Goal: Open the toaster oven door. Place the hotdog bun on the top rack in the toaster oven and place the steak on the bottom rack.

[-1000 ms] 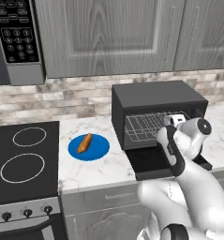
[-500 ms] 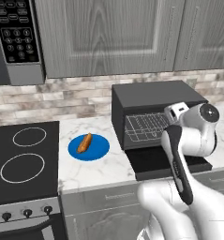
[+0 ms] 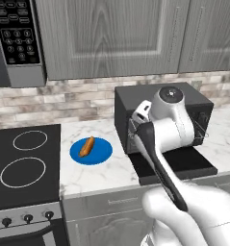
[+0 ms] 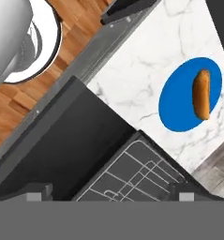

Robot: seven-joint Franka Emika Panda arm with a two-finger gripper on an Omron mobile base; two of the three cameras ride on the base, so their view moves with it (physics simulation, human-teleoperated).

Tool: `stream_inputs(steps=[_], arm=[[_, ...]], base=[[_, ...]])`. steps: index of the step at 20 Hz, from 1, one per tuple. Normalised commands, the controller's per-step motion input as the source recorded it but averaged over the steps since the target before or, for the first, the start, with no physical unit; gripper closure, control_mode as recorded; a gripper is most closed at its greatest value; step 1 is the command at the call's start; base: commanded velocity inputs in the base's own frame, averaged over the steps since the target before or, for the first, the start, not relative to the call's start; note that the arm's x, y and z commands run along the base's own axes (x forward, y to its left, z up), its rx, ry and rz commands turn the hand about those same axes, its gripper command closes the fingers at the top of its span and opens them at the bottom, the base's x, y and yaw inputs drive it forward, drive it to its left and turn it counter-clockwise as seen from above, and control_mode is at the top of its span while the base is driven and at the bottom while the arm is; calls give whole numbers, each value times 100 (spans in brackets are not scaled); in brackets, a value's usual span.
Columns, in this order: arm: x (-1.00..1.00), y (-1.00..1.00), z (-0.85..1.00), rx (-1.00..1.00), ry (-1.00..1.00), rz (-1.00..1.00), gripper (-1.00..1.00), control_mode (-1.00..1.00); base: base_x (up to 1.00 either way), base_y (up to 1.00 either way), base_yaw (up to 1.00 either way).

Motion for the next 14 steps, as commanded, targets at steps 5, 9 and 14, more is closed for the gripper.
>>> stream_inputs(steps=[5, 9, 14], arm=[[2, 96, -11, -23, 37, 28, -100, -100], [62, 79, -89, -1, 38, 31, -100, -100], [62, 60, -83, 0, 27, 12, -100, -100]], base=[[0, 0, 0], [0, 0, 0], [0, 0, 0]])
